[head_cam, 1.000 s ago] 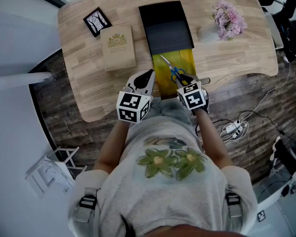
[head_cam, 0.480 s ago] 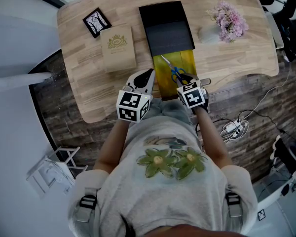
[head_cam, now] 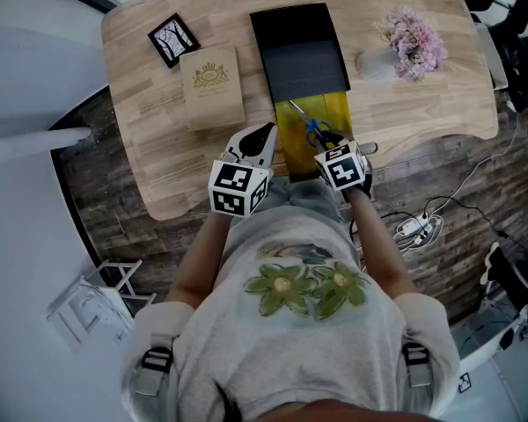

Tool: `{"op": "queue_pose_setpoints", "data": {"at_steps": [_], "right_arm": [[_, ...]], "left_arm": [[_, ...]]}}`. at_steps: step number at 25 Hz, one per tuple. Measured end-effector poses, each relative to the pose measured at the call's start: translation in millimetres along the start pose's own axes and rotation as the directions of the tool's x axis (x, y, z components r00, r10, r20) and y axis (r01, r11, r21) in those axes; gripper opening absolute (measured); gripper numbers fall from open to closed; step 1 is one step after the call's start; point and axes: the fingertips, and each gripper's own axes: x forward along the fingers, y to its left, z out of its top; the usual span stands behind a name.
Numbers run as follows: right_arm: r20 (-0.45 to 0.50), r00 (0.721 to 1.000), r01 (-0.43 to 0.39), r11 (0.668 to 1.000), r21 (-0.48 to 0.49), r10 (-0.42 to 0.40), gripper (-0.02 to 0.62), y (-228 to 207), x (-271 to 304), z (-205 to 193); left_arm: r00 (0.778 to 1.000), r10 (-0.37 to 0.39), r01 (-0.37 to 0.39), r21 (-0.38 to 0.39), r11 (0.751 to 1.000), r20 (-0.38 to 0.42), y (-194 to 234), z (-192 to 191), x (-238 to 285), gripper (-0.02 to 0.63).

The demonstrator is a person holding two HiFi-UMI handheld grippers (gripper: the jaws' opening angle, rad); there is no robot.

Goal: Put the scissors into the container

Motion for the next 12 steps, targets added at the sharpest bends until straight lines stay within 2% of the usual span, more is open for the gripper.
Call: {"op": "queue_pose_setpoints", "data": {"at_steps": [12], "right_arm": [[-0.034,0.999,-0.016,1.0,-0.014,0.015,0.075,-1.5,9.5,8.4]], "left_arm": [[1.0,0.004,-0.004,-0.001,1.0,-0.014,10.3,2.3,7.4,0.008]]}}
